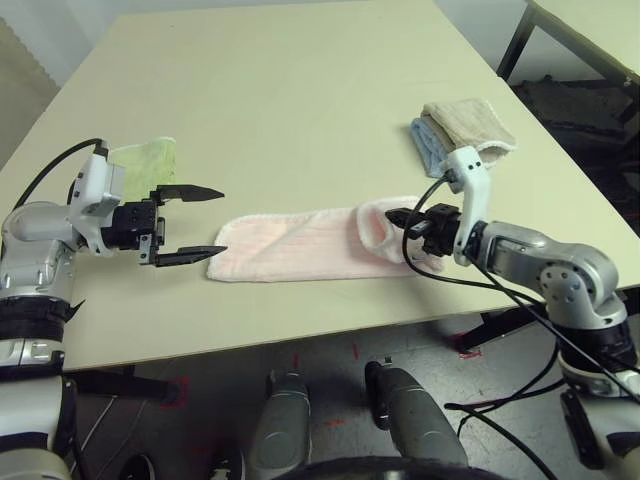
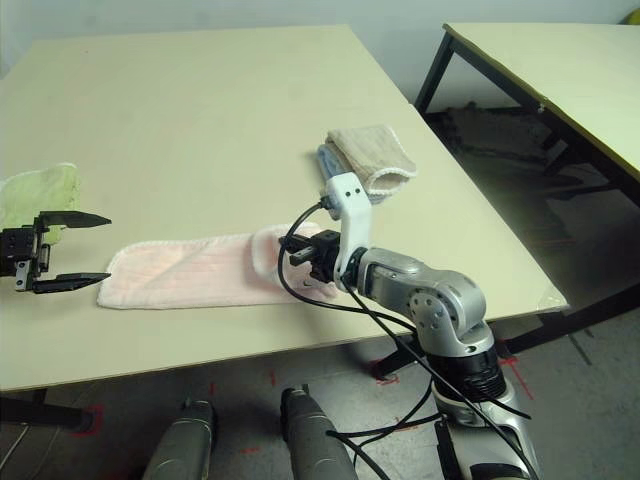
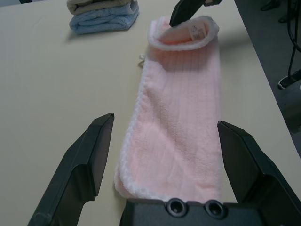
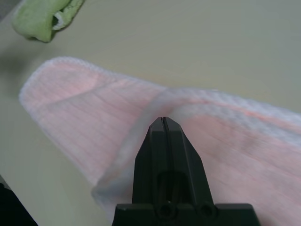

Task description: Fold the towel and set it aside.

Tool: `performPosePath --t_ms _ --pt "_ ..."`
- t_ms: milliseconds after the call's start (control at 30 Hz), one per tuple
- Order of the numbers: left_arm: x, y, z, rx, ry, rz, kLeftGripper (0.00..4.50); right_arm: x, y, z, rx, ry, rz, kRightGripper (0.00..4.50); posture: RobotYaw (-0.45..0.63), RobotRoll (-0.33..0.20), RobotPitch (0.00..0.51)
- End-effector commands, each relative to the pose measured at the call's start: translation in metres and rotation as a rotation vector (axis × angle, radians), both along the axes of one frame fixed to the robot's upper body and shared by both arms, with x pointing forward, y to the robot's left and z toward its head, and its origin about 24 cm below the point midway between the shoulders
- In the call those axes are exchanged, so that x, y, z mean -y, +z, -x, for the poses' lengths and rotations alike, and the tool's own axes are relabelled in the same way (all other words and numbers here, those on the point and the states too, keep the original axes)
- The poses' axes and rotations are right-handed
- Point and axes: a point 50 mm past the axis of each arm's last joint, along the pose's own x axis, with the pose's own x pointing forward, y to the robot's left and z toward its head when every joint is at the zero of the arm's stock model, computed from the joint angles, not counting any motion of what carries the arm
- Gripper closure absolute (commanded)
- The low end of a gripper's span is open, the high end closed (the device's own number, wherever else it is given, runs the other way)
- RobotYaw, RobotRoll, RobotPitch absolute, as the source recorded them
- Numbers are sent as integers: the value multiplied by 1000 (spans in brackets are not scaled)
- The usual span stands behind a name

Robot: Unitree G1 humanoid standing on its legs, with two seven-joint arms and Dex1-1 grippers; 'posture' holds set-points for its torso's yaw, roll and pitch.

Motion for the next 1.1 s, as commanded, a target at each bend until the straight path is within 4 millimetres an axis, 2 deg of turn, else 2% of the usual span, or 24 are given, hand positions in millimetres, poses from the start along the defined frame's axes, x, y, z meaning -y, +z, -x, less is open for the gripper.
performPosePath --t_ms 33,200,367,567,667,800,1100 --pt "-4 0 0 3 16 -9 0 -8 -10 3 -43 22 41 4477 37 0 163" --pt "-4 1 0 6 18 -12 0 -16 -18 4 -87 41 64 4477 36 0 163" --pt "-5 2 -1 12 20 -12 0 -17 -14 4 -99 49 44 4477 33 0 162" --pt "-4 2 -1 11 18 -13 0 -7 30 -4 65 13 -101 4477 30 0 159" --pt "-4 2 -2 11 18 -11 0 8 36 -6 114 -47 -111 4477 30 0 159" --pt "-3 1 -3 11 17 -11 0 23 30 -9 115 -109 -83 4477 19 0 160" --pt "-2 4 -5 18 14 -9 0 38 -19 -19 38 -224 74 4477 24 0 160"
